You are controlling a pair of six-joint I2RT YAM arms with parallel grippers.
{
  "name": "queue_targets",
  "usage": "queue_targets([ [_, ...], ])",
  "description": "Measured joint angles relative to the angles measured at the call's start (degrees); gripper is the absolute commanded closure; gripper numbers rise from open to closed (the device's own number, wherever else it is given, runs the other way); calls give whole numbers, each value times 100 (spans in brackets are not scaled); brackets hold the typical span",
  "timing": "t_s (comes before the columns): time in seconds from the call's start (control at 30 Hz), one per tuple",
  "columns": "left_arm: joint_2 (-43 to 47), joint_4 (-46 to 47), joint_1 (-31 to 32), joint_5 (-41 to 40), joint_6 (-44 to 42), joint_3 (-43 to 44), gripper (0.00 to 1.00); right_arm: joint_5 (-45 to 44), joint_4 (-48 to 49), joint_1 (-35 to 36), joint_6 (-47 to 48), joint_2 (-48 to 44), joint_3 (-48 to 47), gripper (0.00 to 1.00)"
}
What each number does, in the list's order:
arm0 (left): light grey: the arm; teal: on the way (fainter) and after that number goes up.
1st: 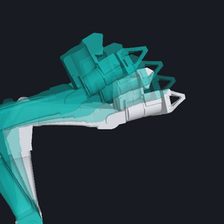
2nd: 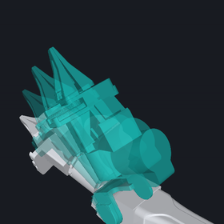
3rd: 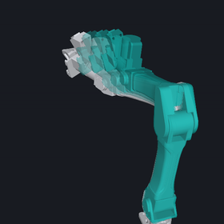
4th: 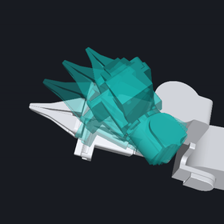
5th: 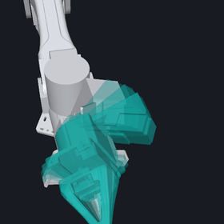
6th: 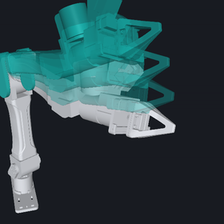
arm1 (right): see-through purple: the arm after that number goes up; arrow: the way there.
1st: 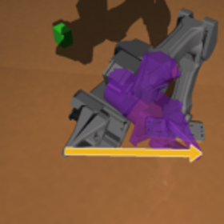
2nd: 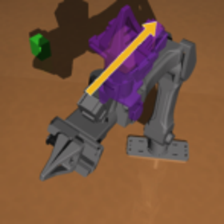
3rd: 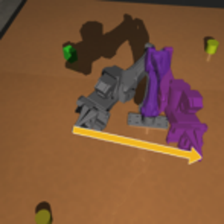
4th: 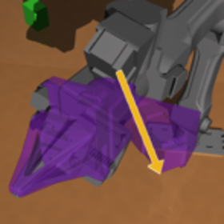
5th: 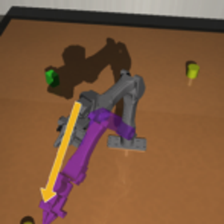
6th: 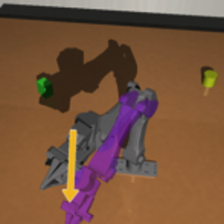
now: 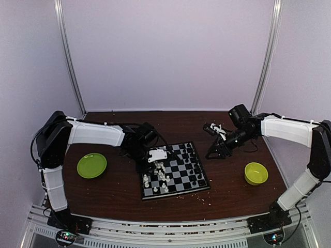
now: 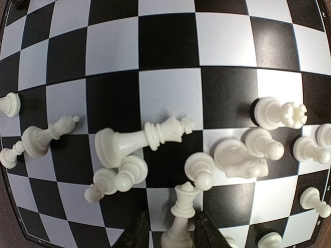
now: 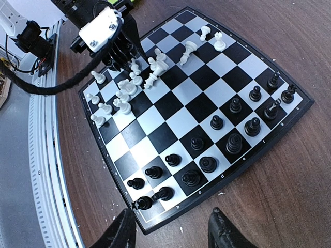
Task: Set up the chess pieces on the board
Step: Pick up the king from the chessboard.
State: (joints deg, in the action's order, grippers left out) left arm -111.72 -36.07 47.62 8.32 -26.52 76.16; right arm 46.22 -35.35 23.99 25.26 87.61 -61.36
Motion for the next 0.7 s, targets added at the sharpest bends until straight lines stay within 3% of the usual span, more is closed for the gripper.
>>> queue_targets([
  [0.3, 17, -7, 0, -76, -37, -24, 68, 4, 0, 0, 0, 0, 0, 52],
  [0.7, 33, -68, 0, -79, -103, -31, 83, 9, 0, -2, -13, 7, -4, 52],
])
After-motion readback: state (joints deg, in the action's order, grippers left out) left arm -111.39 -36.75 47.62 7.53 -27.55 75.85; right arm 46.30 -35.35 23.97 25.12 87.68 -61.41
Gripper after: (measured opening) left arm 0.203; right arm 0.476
